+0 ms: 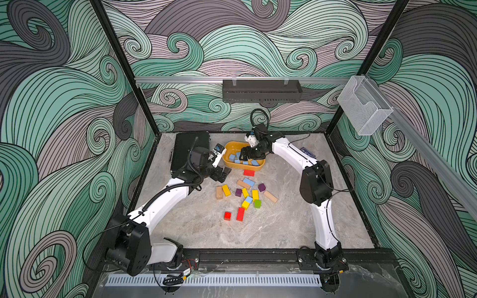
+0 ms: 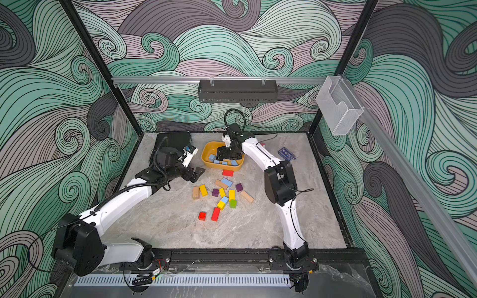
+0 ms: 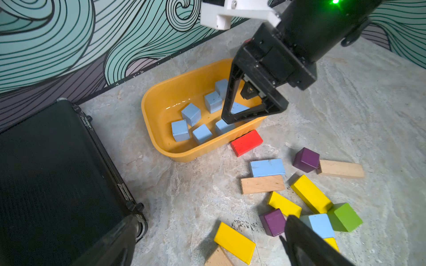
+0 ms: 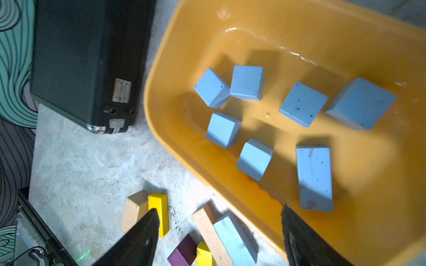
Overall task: Pick out the blue building blocks
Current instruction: Place the building block in the storage box, then pick up the building block from the center of the board.
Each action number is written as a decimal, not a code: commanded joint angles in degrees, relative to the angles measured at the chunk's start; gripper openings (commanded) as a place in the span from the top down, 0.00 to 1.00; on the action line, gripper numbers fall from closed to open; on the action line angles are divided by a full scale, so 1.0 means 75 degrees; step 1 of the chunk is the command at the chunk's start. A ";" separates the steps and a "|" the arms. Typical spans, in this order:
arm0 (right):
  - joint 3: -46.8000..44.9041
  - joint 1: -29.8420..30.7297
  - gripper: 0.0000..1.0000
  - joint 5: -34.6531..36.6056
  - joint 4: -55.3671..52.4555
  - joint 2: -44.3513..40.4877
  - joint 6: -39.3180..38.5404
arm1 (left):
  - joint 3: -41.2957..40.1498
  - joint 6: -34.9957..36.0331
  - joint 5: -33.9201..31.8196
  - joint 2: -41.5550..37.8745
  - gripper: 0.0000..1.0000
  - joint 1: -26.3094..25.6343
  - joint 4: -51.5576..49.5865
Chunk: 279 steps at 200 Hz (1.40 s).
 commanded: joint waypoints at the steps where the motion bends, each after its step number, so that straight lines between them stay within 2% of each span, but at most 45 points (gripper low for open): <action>1: -0.0776 0.0091 0.17 0.0045 0.0425 -0.0768 -0.0436 | 0.0056 0.0202 0.0402 -0.0405 0.01 0.0052 -0.0156; 53: -0.2822 0.0335 0.17 0.0299 0.1071 -0.2253 -0.1119 | -0.0370 0.0185 0.0708 -0.1039 0.01 0.0044 -0.0372; 104: -0.3910 0.0674 0.21 0.0883 0.1147 -0.2880 -0.1589 | -0.1071 0.0046 0.0864 -0.1605 0.02 -0.0003 -0.0412; 158: -0.4473 0.0728 0.26 0.1216 0.1339 -0.2783 -0.1689 | -0.1550 -0.0006 0.1123 -0.1897 0.01 -0.0085 -0.0555; 279: -0.4496 0.0760 0.32 0.1617 0.1379 -0.1902 -0.1912 | -0.2082 0.0043 0.1266 -0.1708 0.01 -0.0226 -0.0185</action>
